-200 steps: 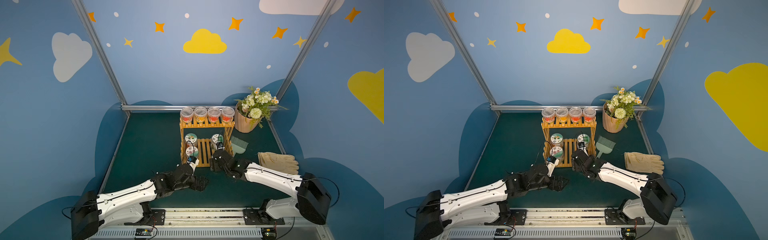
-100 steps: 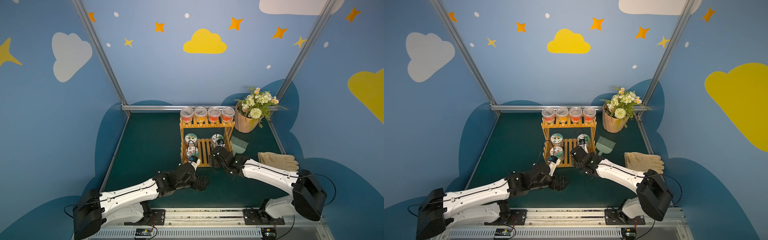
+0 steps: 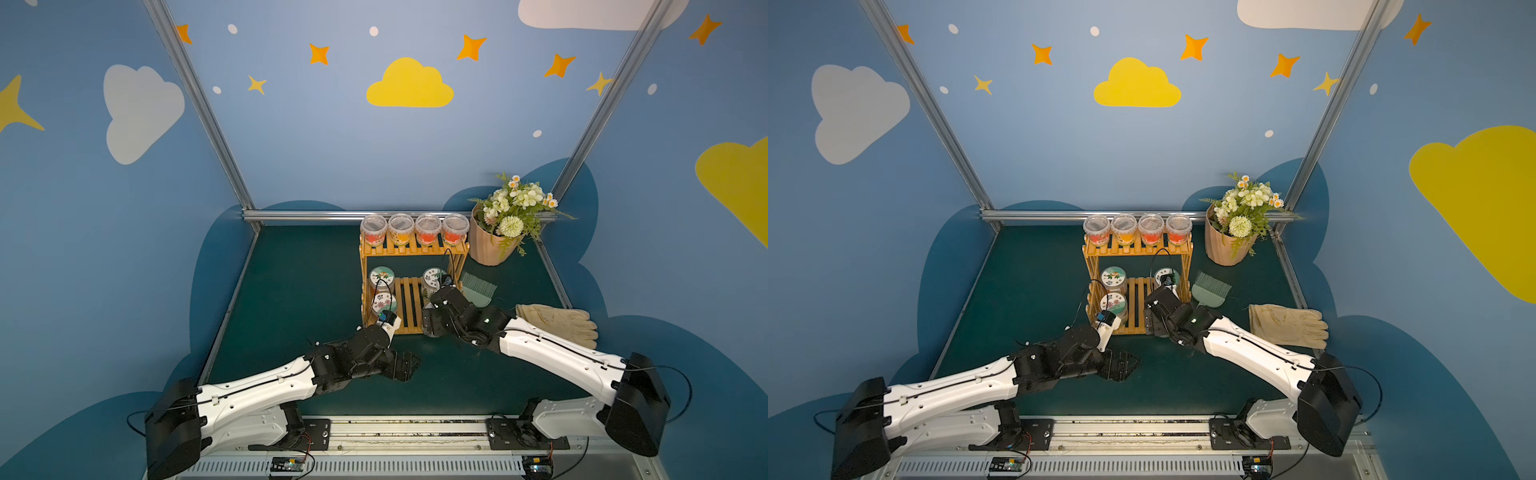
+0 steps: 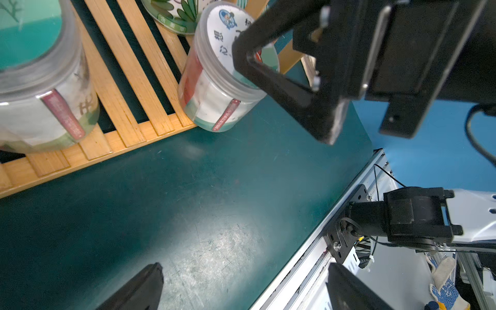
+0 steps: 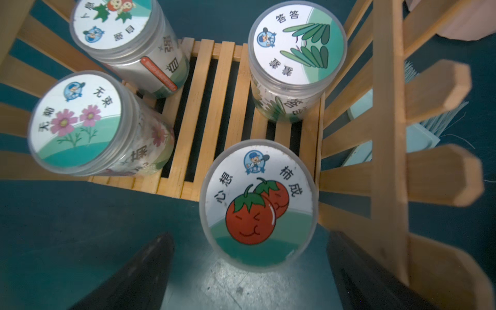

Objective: Place the seed container on the shelf
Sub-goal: Place the seed jar on the shelf.

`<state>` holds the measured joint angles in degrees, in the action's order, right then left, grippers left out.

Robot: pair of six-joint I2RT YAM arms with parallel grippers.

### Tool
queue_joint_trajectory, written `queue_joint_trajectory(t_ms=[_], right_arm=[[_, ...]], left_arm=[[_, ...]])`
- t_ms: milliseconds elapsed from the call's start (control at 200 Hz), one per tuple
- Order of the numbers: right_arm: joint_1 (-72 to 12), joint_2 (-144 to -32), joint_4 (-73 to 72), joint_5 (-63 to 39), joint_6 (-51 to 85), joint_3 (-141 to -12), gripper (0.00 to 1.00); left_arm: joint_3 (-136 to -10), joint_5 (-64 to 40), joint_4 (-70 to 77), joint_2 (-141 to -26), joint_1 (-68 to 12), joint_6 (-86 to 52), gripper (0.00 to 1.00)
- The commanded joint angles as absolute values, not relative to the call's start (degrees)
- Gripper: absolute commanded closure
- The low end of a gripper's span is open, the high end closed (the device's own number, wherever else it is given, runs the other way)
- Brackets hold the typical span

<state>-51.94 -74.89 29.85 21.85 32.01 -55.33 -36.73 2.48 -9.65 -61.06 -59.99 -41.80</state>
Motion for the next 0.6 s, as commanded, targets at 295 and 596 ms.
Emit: queue_joint_trajectory(t_ms=[295, 596], right_arm=[[-53.39, -74.70, 33.72, 20.53, 44.27, -54.97, 0.04], [-53.80, -81.56, 36.94, 19.67, 47.56, -58.46, 0.11]], left_arm=[[-36.03, 5.80, -11.30, -56.78, -59.59, -40.17, 0.00], [-35.28, 5.82, -10.70, -55.85, -59.42, -40.43, 0.00]])
